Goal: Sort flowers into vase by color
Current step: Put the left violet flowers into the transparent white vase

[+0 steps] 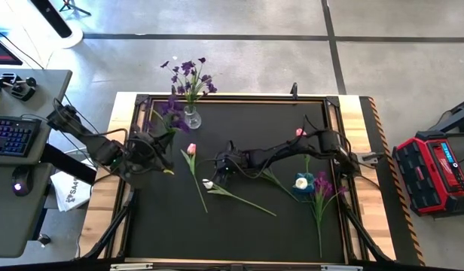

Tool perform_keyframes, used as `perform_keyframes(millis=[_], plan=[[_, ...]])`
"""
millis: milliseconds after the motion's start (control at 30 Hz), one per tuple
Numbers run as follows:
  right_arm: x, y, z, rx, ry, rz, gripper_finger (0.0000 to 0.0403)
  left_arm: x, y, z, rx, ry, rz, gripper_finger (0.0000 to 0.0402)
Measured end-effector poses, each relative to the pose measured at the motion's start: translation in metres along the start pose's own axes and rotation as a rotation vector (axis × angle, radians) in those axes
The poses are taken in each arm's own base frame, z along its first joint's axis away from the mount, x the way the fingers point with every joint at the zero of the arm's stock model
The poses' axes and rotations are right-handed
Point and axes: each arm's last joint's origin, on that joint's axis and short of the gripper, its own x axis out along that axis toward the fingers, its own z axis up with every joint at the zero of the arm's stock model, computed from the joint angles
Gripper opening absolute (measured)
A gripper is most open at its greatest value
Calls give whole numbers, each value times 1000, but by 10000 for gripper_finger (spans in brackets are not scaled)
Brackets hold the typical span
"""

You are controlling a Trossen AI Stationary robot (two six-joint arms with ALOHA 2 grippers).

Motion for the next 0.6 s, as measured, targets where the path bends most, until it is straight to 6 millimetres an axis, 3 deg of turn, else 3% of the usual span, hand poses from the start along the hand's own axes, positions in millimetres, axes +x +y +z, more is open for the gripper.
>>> perform_keyframes(millis=[600], plan=[[2,11,2,44,-27,161,0,2,-12,-1,51,-5,-3,12]])
